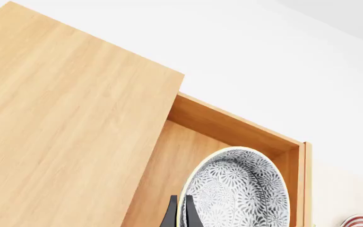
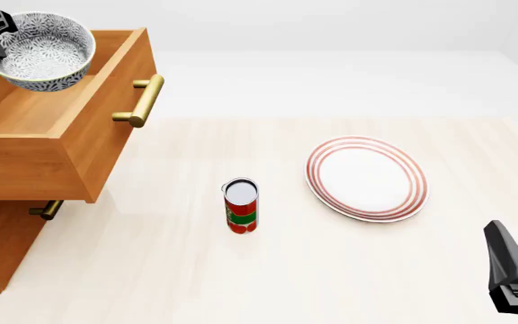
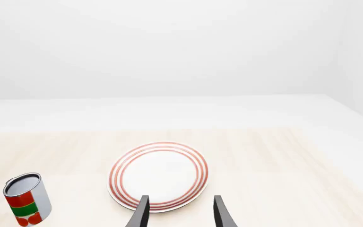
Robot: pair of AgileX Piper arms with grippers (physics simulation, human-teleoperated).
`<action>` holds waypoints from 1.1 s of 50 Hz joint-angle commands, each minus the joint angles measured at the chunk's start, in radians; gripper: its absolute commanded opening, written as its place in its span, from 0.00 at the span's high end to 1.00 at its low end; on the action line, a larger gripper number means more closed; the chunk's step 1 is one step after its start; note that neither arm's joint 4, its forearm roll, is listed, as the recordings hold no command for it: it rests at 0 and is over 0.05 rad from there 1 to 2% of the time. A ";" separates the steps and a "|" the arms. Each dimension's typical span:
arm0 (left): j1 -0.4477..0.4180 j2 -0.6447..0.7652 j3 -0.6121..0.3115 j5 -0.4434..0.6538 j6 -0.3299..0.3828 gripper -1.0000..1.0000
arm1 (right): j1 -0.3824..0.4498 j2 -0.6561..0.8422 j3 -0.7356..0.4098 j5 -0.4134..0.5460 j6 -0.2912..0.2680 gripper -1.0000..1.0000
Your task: Put the bowl in the top drawer of the cabinet.
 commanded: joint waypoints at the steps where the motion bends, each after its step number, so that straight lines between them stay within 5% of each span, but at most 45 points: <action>1: 0.002 0.013 0.000 -0.014 0.006 1.00 | 0.000 0.000 0.000 0.000 0.000 0.00; 55: 0.006 0.066 0.013 -0.044 0.009 1.00 | -0.006 0.001 0.000 0.014 0.008 0.00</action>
